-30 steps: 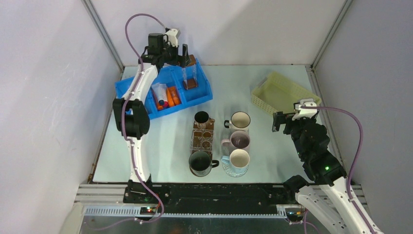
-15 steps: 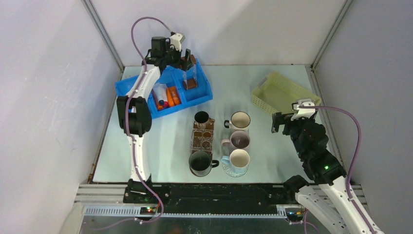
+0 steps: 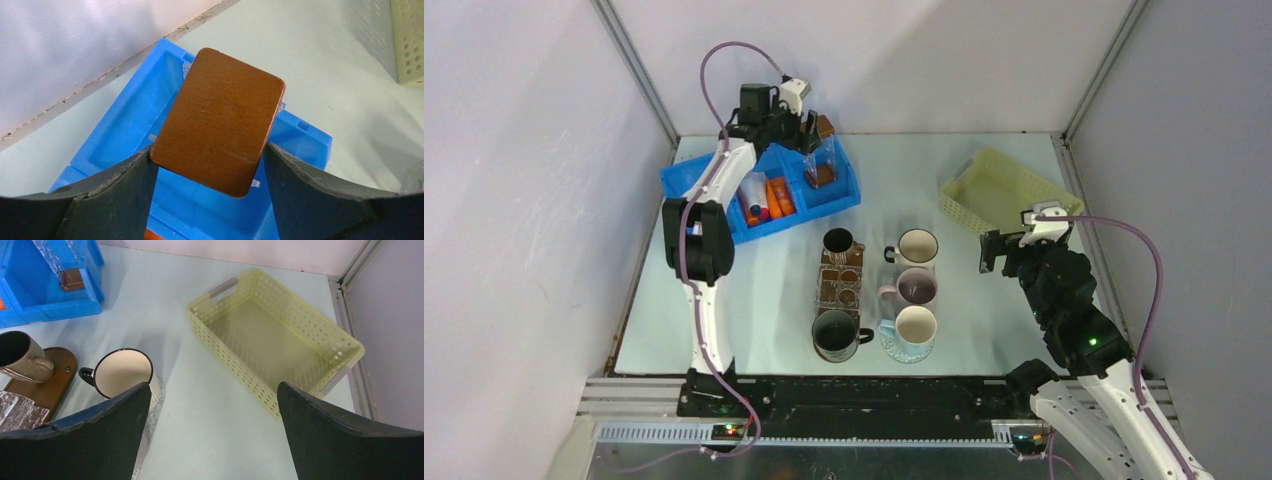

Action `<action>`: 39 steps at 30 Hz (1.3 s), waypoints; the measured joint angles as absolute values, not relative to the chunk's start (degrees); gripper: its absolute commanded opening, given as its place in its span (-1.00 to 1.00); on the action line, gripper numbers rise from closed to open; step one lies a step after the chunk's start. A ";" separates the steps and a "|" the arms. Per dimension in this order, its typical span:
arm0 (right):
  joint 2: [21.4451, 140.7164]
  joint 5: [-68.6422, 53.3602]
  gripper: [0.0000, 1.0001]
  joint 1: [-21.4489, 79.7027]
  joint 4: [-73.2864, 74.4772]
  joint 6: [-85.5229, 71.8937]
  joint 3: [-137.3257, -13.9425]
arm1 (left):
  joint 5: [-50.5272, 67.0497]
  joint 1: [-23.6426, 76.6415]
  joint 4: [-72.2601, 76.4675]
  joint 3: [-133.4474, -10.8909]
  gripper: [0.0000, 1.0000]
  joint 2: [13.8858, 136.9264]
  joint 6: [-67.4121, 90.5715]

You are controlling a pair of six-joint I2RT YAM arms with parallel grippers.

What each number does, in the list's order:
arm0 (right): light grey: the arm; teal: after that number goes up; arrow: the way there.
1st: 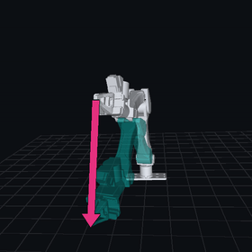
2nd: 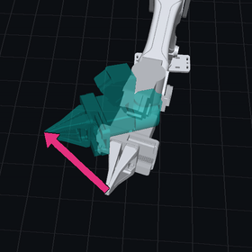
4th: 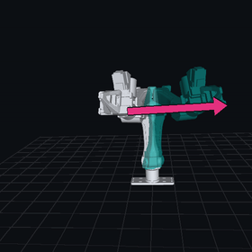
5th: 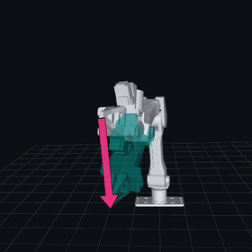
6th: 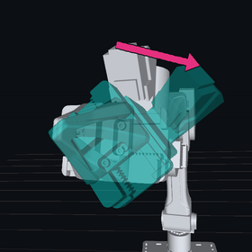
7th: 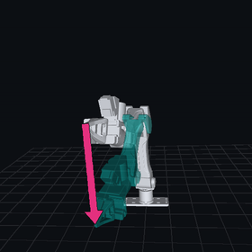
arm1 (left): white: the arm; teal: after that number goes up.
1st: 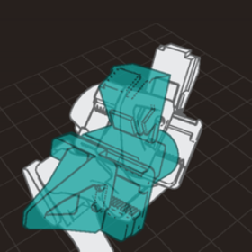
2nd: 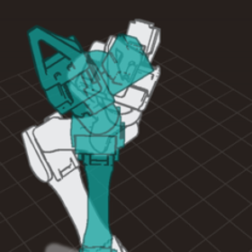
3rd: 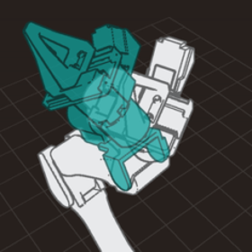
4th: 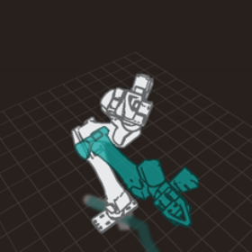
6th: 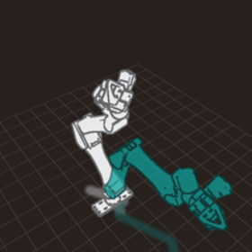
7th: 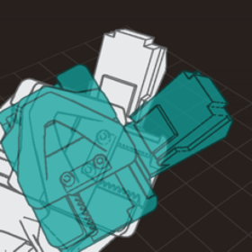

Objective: Prepare toiletry sets of a toothbrush and toothpaste on the tray
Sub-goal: Pick up the toothpaste holder from the storage box.

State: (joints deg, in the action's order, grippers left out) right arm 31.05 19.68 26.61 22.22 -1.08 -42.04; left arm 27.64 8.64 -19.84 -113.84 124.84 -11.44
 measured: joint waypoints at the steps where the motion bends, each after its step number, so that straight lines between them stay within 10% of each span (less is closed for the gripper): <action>1: 31.05 19.68 0.99 26.59 22.20 -1.10 -42.04 | 27.18 8.86 -19.79 -113.65 0.55 124.66 -11.46; 8: 31.05 19.42 0.99 26.59 22.22 -1.28 -42.04 | 21.98 10.50 -19.53 -112.75 0.41 123.55 -8.51; 22: 30.98 19.25 0.99 26.50 22.63 -1.74 -42.04 | 17.02 13.17 -14.20 -101.97 1.00 116.14 -5.50; 39: 30.94 19.22 1.00 26.48 22.68 -2.15 -42.04 | 25.63 11.81 -22.37 -117.01 0.97 121.14 -15.46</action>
State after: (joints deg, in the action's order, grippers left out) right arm 30.94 19.22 26.48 22.68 -2.15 -42.04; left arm 25.63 11.81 -22.37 -117.01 121.14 -15.46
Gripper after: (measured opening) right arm 0.998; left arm 0.985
